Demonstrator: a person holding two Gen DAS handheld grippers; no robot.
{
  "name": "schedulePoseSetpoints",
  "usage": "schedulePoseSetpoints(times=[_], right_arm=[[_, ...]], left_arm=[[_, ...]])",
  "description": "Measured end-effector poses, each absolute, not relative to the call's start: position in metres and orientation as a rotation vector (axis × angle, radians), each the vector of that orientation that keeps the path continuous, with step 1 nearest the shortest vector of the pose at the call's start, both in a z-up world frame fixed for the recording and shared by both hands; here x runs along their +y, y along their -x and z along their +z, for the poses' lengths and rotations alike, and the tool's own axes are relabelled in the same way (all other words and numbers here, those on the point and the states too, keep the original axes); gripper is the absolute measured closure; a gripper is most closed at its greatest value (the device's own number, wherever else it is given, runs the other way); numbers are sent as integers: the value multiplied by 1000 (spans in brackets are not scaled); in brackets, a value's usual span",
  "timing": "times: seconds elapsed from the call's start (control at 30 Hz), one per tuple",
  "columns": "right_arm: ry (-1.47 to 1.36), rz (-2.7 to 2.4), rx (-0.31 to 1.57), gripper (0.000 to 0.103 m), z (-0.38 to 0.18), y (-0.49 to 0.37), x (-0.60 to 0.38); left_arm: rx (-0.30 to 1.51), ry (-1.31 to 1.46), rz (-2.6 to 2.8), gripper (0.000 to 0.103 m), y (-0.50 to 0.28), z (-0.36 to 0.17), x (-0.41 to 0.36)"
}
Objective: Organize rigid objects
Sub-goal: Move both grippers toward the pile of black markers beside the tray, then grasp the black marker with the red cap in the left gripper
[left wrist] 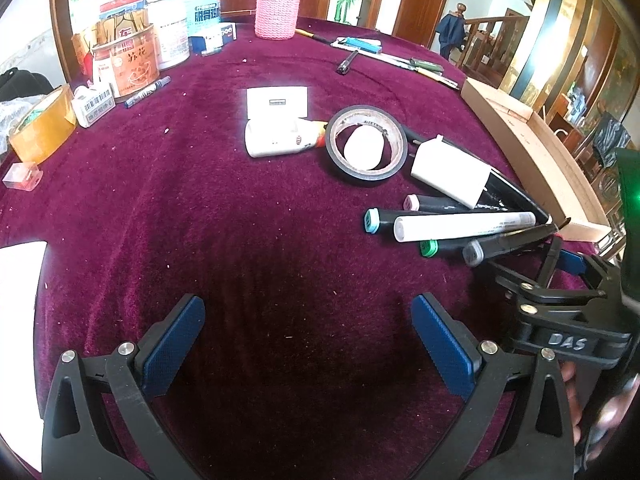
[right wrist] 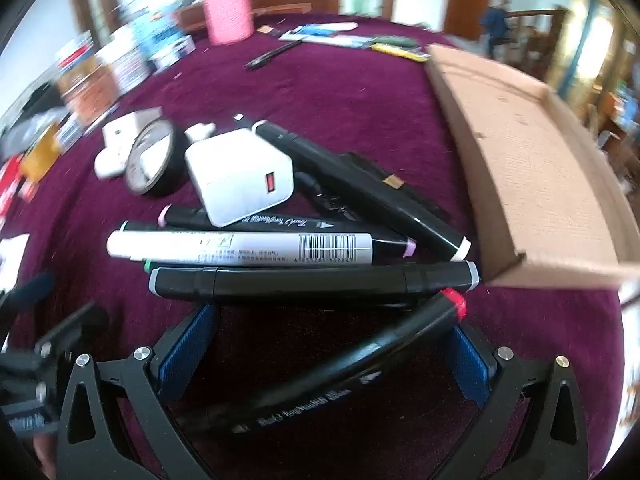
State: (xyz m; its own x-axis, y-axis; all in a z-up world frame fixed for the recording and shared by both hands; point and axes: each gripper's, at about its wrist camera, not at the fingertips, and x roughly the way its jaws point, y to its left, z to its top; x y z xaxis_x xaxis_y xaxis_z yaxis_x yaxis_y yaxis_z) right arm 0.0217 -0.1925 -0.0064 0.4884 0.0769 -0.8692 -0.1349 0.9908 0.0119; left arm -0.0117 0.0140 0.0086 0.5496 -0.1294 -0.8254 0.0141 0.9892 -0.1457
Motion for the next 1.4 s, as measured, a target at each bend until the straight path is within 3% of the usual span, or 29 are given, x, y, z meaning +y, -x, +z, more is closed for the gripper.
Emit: schedulePoseSetpoints(times=[0.2, 0.23, 0.27, 0.37, 0.5, 0.57, 0.6, 0.63, 0.93, 1.0, 1.33, 1.4], right_arm=[[29, 285, 1041, 2, 10, 6, -193], [24, 310, 1026, 8, 16, 11, -193], [18, 332, 1000, 21, 20, 16, -196], [21, 357, 917, 26, 29, 24, -202], [-27, 355, 853, 28, 39, 37, -224], [-40, 339, 843, 28, 45, 42, -231], [-54, 348, 839, 28, 47, 43, -237], [-64, 359, 830, 28, 48, 45, -241], [-110, 362, 788, 28, 50, 56, -270], [-138, 355, 779, 28, 50, 58, -280], [-230, 327, 759, 28, 49, 64, -313], [-230, 330, 751, 28, 49, 67, -314]], left_arm=[[942, 156, -182, 0, 17, 15, 13], [932, 146, -188, 0, 18, 17, 11], [920, 135, -200, 0, 20, 19, 9], [881, 76, -245, 1, 28, 26, -3], [860, -49, -297, 23, 39, 36, -28], [889, -119, -339, 42, 42, 37, -43], [915, -146, -367, 58, 43, 36, -50], [938, -164, -392, 62, 42, 35, -56], [982, -365, -520, 62, 32, 35, -111], [1008, -391, -557, 69, 25, 33, -121], [1075, -617, -694, 71, 18, 24, -164], [1086, -608, -707, 78, 16, 23, -169]])
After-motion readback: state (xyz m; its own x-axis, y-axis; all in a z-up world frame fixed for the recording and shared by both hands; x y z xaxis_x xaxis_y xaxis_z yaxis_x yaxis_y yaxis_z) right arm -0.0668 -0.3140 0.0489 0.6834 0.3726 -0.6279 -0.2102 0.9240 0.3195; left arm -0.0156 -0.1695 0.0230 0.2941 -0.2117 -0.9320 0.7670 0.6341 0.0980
